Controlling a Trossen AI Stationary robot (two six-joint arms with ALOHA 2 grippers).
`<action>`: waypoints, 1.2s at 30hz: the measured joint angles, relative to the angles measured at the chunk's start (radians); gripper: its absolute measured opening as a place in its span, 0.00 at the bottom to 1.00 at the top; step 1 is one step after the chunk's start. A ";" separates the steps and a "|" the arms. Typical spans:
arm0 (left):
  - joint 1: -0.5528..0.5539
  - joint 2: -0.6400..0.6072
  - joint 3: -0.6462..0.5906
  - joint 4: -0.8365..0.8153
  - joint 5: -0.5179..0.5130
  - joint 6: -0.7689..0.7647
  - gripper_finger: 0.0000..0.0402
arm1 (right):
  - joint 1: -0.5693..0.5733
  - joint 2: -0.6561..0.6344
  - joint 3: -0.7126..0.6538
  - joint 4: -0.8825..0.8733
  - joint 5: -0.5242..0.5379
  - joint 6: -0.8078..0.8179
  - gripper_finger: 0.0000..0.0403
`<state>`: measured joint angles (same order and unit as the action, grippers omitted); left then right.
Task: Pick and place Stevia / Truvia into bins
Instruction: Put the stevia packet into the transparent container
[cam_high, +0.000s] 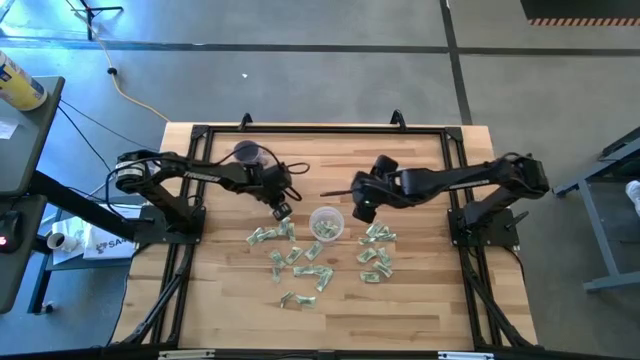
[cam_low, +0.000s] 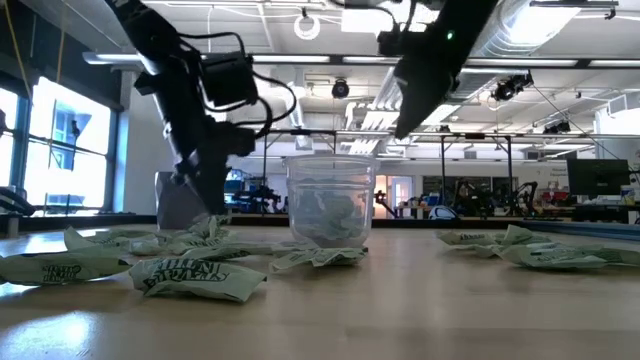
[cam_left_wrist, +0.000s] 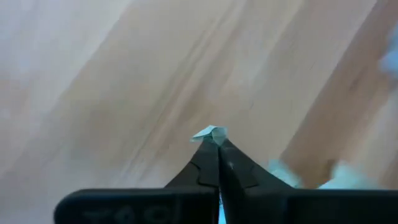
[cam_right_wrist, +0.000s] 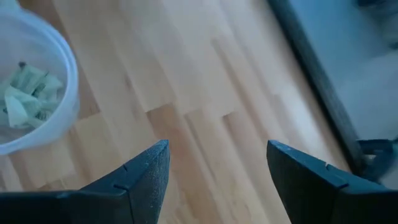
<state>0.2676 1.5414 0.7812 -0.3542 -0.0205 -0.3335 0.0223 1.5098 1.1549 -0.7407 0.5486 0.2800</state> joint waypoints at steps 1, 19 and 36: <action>-0.001 0.000 0.023 -0.012 0.018 -0.014 0.10 | 0.012 -0.021 0.000 -0.016 0.027 0.009 0.64; -0.288 0.073 0.418 0.028 0.011 -0.057 0.07 | 0.346 -0.325 -0.294 -0.167 0.053 0.441 0.64; -0.287 0.137 0.417 0.000 -0.001 -0.059 0.45 | 0.367 -0.324 -0.335 -0.089 -0.034 0.279 0.64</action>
<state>-0.0197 1.6786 1.1985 -0.3546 -0.0220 -0.3929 0.3897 1.1857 0.8203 -0.8296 0.5148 0.5591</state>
